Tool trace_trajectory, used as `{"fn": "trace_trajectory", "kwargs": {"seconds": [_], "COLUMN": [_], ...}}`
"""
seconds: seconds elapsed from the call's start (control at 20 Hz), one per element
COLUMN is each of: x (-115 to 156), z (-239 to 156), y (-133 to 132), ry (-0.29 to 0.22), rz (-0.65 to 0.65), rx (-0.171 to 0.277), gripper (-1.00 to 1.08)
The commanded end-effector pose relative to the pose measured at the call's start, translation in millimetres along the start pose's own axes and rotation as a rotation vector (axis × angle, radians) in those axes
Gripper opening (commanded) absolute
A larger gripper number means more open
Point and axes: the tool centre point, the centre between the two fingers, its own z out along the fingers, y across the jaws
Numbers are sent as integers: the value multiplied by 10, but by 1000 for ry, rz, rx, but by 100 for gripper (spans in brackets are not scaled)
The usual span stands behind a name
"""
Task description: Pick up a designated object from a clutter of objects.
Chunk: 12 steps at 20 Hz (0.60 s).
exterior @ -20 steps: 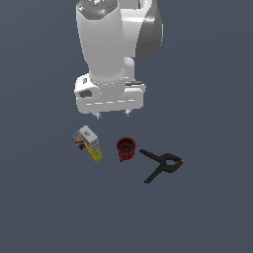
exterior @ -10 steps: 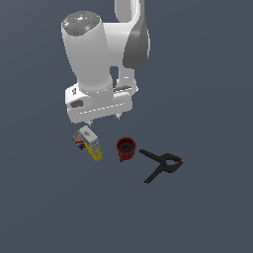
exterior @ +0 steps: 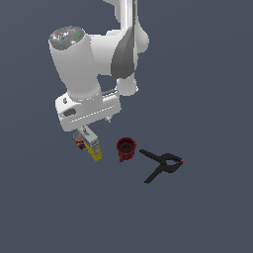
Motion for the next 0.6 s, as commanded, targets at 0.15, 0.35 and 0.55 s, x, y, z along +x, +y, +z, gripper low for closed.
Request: {"fn": "trace_trajectory", "kwargs": {"seconds": [0.15, 0.35, 0.55], "x": [-88, -147, -193], "z": [125, 201, 257], "y": [173, 275, 350], "ry": [7, 11, 13], "rz": [-104, -167, -213], "rx": [-7, -12, -16], "gripper": [100, 100, 100]}}
